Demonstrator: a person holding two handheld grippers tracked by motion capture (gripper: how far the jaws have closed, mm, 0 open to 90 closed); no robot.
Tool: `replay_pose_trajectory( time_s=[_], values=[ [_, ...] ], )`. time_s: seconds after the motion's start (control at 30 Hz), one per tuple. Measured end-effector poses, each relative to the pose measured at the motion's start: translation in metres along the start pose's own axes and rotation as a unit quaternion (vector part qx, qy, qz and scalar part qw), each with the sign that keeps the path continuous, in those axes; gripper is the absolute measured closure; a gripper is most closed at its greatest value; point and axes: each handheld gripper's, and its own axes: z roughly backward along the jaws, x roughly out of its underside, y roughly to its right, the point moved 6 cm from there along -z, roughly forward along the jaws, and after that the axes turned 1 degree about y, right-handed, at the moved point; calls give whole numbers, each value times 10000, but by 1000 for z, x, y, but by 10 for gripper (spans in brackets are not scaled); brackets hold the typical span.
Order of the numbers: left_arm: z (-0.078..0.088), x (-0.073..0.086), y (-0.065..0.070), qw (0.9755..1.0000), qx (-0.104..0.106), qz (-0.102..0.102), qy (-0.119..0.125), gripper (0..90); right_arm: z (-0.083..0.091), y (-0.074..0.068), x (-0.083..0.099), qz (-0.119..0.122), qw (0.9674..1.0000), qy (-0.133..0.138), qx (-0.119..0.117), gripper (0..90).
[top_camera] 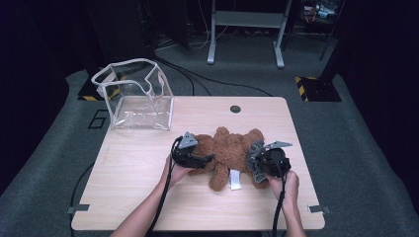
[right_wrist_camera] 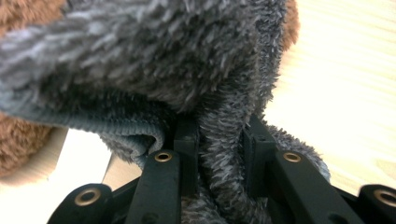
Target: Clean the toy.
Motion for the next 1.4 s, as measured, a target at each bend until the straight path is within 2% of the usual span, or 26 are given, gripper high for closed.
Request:
replay_pose_trajectory(
  time_s=[0.07, 0.27, 0.53, 0.67, 0.73, 0.83, 0.97, 1.03, 1.1, 1.17, 1.2, 1.23, 1.4],
  values=[
    [0, 0, 0, 10000, 10, -4, 2, 182, 2, 2, 4, 36, 10000, -8, -1, 719],
    [0, 0, 0, 10000, 25, 46, 46, 182, 11, 7, 22, -118, 9999, -35, 6, 718],
    [0, 0, -1, 10000, 25, 46, 62, 182, 25, 22, 44, -177, 9993, -152, 283, 715],
    [0, 0, -1, 10000, 27, 42, 53, 182, 35, 25, 43, -325, 9991, 64, 252, 713],
    [0, 0, -1, 10000, 24, 37, 58, 182, 42, 25, 34, -261, 9985, 413, 248, 713],
    [0, 0, -1, 9999, 19, 68, 72, 182, 47, 18, 18, -225, 9972, 705, 114, 711],
    [0, 0, -1, 10000, 14, 58, 72, 182, 38, -1, -6, 4, 9972, 753, 7, 709],
    [0, 0, -1, 9999, 9, 86, 85, 182, 28, -9, -14, 85, 9966, 818, 92, 708],
    [0, 0, -1, 9999, 29, 88, 57, 182, 16, -16, -16, 158, 9972, 715, 119, 708],
    [1, 0, -1, 9999, 50, 84, 82, 182, 10, -17, -14, 209, 9976, 643, 135, 708],
    [1, 0, -1, 10000, 60, 56, 38, 182, 3, -17, -8, 82, 9981, 596, 126, 709],
    [0, 0, -1, 10000, 37, 40, 66, 182, 3, -15, -5, 117, 9985, 536, 77, 709],
    [0, 0, -1, 10000, 24, 38, 56, 182, 7, -7, 17, 17, 9992, 372, 134, 712]
  ],
)
